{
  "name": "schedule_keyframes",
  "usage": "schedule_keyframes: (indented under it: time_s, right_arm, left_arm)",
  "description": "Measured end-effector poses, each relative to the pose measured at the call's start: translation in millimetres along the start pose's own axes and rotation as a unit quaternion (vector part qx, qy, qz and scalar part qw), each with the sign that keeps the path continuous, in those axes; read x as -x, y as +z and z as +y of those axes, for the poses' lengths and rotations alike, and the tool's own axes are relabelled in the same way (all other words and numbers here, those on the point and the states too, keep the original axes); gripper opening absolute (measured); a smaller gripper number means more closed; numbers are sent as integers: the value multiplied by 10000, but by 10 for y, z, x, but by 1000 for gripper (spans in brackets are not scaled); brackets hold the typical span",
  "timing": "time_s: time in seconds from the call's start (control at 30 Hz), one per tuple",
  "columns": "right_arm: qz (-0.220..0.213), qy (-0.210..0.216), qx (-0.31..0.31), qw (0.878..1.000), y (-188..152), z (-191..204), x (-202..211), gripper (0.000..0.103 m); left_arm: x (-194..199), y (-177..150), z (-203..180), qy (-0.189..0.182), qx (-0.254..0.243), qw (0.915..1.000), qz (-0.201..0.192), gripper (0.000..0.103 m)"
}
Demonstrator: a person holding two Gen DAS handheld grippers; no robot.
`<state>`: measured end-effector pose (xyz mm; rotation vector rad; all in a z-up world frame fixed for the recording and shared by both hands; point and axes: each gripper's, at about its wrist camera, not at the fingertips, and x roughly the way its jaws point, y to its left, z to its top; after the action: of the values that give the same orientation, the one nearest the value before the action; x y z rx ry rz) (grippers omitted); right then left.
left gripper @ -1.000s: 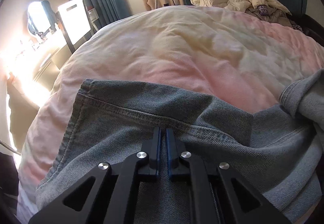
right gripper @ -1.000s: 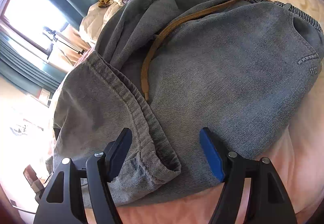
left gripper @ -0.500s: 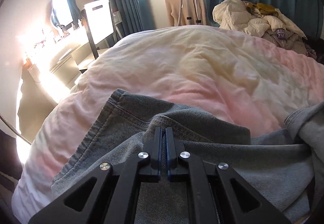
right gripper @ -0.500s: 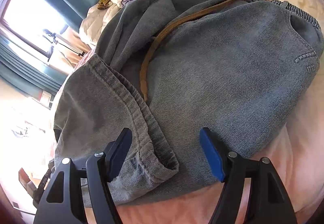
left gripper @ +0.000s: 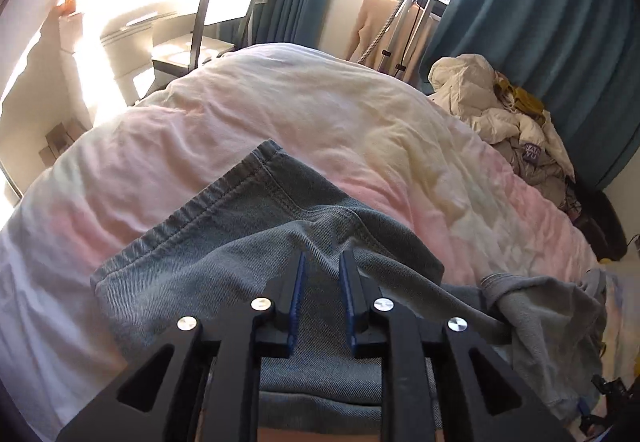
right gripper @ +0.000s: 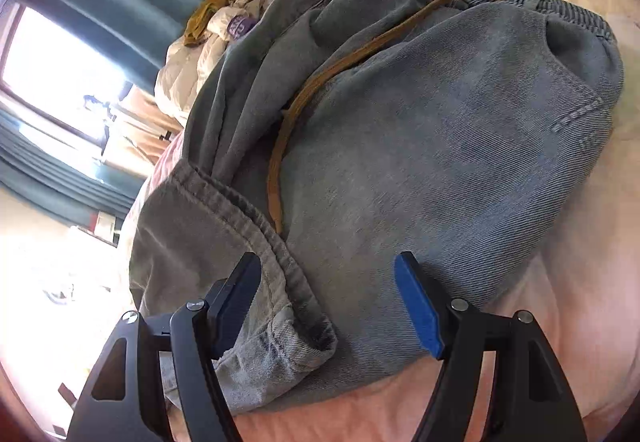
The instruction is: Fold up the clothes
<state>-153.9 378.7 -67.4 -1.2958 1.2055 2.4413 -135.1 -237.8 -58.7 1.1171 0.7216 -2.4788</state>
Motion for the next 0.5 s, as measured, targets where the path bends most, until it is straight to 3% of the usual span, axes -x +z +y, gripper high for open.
schedule_keyframes:
  time_s: [0.07, 0.17, 0.33, 0.4, 0.5]
  right_arm:
    - [-84, 42, -239, 9997, 95, -109, 117, 70]
    - [-142, 104, -639, 9978, 227, -258, 260, 70]
    - [-422, 265, -1503, 9874, 345, -790, 614, 70]
    - [-652, 213, -1776, 9817, 371, -996, 774, 70]
    - [-832, 96, -2107, 9740, 421, -1350, 938, 72]
  left_arm:
    - [58, -59, 138, -223, 521, 9982, 182, 41]
    - [144, -147, 346, -556, 1299, 9889, 453, 49]
    - [279, -301, 672, -1073, 2512, 9578, 890, 60]
    - [271, -386, 687, -1099, 2606, 9529, 1096, 61]
    - [178, -488, 611, -855, 2378, 9559, 1499, 61]
